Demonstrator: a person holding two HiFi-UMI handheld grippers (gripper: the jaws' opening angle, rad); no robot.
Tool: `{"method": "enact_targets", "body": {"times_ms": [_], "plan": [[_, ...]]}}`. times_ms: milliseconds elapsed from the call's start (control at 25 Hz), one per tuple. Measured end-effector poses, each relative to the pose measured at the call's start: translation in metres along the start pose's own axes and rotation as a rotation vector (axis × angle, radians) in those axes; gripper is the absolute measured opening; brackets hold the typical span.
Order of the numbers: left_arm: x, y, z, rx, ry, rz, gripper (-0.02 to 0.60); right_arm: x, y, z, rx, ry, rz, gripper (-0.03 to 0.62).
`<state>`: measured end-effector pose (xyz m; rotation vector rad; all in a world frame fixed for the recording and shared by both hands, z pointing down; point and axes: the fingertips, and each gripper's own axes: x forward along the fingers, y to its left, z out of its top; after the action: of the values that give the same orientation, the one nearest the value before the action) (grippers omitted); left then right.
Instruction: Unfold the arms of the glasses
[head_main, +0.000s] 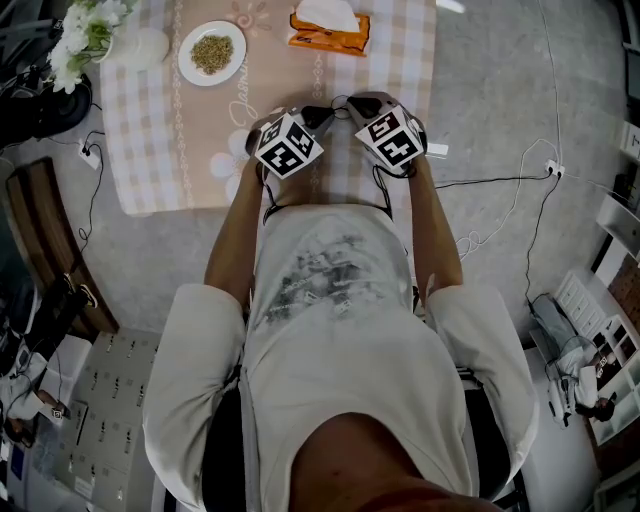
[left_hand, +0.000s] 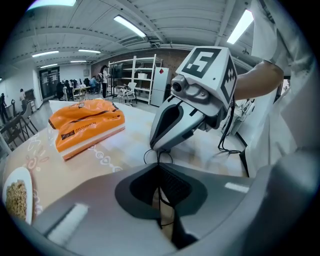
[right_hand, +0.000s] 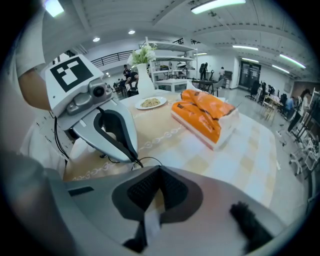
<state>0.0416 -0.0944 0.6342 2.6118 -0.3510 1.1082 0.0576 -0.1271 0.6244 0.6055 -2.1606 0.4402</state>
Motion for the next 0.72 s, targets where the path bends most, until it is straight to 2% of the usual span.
{"method": "enact_targets", "body": {"times_ms": [720], "plan": [[-0.0074,-0.0103,0.0075,0.055,-0.039,-0.001,0.012,-0.0006,0.0010,-0.0006,-0.015,0.017,-0.014,0.017]]}}
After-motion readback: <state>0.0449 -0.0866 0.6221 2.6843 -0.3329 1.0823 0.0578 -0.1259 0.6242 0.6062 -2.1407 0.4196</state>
